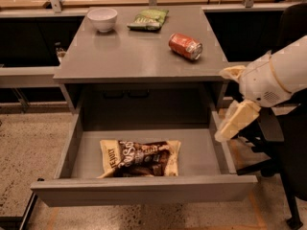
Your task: Pick brown chip bag from top drawer and place on counter
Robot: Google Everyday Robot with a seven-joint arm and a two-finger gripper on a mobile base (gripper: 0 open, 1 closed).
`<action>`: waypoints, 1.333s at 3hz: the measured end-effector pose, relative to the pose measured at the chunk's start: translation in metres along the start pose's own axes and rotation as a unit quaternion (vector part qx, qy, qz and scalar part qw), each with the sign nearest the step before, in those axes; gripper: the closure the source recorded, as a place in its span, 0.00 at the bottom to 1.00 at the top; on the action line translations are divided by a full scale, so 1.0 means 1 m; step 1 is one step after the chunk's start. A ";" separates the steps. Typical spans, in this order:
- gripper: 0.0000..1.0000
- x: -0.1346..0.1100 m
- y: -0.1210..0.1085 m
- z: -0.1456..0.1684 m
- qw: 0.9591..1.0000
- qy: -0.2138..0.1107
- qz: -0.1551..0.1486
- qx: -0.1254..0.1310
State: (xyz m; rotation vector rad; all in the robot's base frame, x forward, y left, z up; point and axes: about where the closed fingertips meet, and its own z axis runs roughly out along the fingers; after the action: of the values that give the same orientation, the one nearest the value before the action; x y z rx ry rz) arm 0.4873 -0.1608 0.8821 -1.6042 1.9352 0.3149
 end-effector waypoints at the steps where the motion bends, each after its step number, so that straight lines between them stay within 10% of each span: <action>1: 0.00 -0.002 -0.004 0.053 1.000 -0.016 0.003 -0.012; 4: 0.00 0.022 0.026 0.232 0.993 0.001 0.021 -0.115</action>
Offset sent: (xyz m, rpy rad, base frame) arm 0.0594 0.0873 -0.1509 0.0263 0.0981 0.0848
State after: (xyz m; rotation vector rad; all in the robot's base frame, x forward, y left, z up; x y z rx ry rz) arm 0.5289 -0.0488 0.6806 -1.7087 1.9953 0.5708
